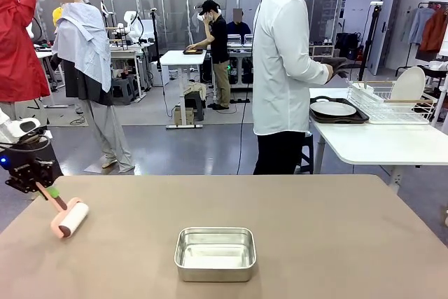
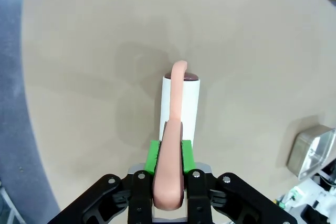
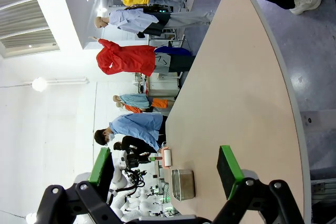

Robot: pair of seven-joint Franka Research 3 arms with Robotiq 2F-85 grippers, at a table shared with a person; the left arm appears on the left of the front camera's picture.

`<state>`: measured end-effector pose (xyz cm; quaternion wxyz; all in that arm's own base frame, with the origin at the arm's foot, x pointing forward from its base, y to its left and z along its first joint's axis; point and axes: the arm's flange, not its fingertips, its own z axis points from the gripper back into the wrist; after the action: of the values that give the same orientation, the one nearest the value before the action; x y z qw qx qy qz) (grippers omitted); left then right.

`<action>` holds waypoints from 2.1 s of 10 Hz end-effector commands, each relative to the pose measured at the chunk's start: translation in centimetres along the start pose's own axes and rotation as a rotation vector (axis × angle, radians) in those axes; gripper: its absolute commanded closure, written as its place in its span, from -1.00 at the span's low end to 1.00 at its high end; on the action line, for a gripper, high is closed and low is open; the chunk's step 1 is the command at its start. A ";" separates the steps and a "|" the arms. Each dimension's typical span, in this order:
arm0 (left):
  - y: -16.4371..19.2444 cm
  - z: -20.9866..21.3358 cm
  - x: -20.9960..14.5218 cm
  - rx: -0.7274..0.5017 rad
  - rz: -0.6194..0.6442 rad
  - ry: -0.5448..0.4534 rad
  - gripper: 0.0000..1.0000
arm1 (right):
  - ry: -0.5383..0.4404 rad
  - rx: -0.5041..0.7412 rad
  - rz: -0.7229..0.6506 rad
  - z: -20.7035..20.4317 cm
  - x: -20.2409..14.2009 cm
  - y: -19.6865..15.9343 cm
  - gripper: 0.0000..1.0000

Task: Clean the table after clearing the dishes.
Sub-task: When the right (or left) Handle tray is removed, use the right hand (or left hand) to clean the right (or left) side of the table with the Lint Roller, then place the Lint Roller back on top of the Airtight Container.

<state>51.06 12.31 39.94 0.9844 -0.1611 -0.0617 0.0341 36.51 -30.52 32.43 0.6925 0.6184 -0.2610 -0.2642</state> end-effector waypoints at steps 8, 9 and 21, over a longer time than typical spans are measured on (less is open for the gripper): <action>-3.2 10.4 -3.0 0.186 -0.164 -0.160 0.59 | -0.002 0.003 -0.001 0.0 -0.1 0.4 -1.00; -3.7 11.6 -3.5 0.156 -0.169 -0.157 0.59 | -0.002 0.003 -0.001 0.0 -0.1 0.4 -1.00; -2.2 8.5 -0.9 0.168 -0.109 -0.132 0.59 | -0.002 0.003 -0.001 0.0 -0.1 0.4 -1.00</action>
<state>49.27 12.78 48.13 0.9895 -0.0720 -0.1253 -0.0077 36.52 -30.52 32.44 0.6926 0.6184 -0.2610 -0.2641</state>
